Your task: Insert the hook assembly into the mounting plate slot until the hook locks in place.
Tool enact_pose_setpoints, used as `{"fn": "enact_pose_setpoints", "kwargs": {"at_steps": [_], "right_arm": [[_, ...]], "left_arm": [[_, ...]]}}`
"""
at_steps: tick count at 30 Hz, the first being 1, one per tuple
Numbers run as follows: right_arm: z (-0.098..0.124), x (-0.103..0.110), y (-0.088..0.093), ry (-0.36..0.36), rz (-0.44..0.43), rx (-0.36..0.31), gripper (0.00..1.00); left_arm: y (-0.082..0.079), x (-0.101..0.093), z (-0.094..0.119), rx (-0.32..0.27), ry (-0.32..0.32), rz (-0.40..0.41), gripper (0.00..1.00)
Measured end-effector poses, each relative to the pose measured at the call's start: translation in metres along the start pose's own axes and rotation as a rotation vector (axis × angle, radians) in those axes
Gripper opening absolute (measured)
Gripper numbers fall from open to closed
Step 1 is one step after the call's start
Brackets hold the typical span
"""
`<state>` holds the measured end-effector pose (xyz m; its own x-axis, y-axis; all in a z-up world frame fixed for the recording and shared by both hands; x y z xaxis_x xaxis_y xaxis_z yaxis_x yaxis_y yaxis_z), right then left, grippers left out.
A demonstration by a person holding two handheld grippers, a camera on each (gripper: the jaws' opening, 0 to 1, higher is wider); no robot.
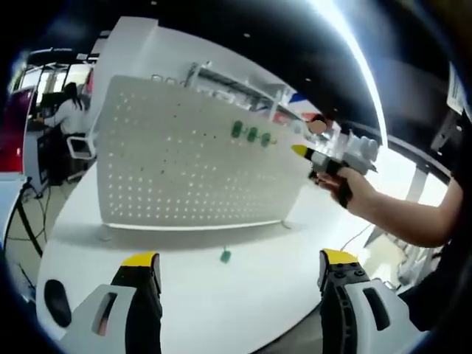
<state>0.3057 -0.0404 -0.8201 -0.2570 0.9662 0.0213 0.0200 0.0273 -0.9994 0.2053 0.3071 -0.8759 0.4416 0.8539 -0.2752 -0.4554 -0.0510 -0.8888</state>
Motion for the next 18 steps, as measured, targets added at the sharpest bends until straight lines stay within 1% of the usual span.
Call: {"fn": "enact_pose_setpoints", "kwargs": {"at_steps": [4, 6, 9, 10, 11, 13, 14, 16, 17, 18], "right_arm": [[0.017, 0.008, 0.014, -0.035, -0.025, 0.048, 0.19], [0.021, 0.016, 0.021, -0.093, -0.051, 0.082, 0.19], [0.027, 0.026, 0.026, -0.128, -0.016, 0.110, 0.20], [0.030, 0.029, 0.028, -0.139, -0.008, 0.118, 0.20], [0.032, 0.030, 0.029, -0.144, -0.009, 0.121, 0.20], [0.036, 0.034, 0.035, -0.158, -0.030, 0.153, 0.20], [0.039, 0.038, 0.040, -0.189, -0.051, 0.184, 0.20], [0.044, 0.041, 0.045, -0.197, -0.045, 0.192, 0.20], [0.049, 0.045, 0.049, -0.209, -0.039, 0.209, 0.20], [0.053, 0.047, 0.052, -0.221, -0.030, 0.226, 0.21]], "left_arm": [[0.002, 0.000, 0.005, 0.009, -0.007, -0.008, 0.89], [0.003, 0.000, 0.006, 0.012, -0.010, -0.009, 0.89], [0.004, -0.001, 0.009, 0.023, -0.021, -0.013, 0.88], [0.003, -0.002, 0.010, 0.016, -0.027, -0.015, 0.88], [0.002, -0.003, 0.011, 0.012, -0.027, -0.014, 0.88], [0.001, -0.004, 0.012, 0.007, -0.026, -0.009, 0.89], [0.001, -0.005, 0.012, 0.007, -0.025, -0.009, 0.89], [0.002, -0.007, 0.013, 0.007, -0.029, -0.018, 0.87], [0.002, -0.006, 0.015, -0.007, -0.047, -0.050, 0.87], [0.003, -0.006, 0.016, -0.001, -0.048, -0.054, 0.87]]}}
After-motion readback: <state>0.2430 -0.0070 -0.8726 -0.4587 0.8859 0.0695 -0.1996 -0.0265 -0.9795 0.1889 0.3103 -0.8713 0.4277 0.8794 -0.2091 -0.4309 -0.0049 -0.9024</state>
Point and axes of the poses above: the point that each gripper's makers call its tool centre point, and the gripper's own axes: z roughly backward along the fingers, x roughly to its left, y roughly out of its underside, the point moved 9 cm from there along z, roughly backward along the fingers, and after that the axes turned 11 degrees about -y, right-handed, at the moved point
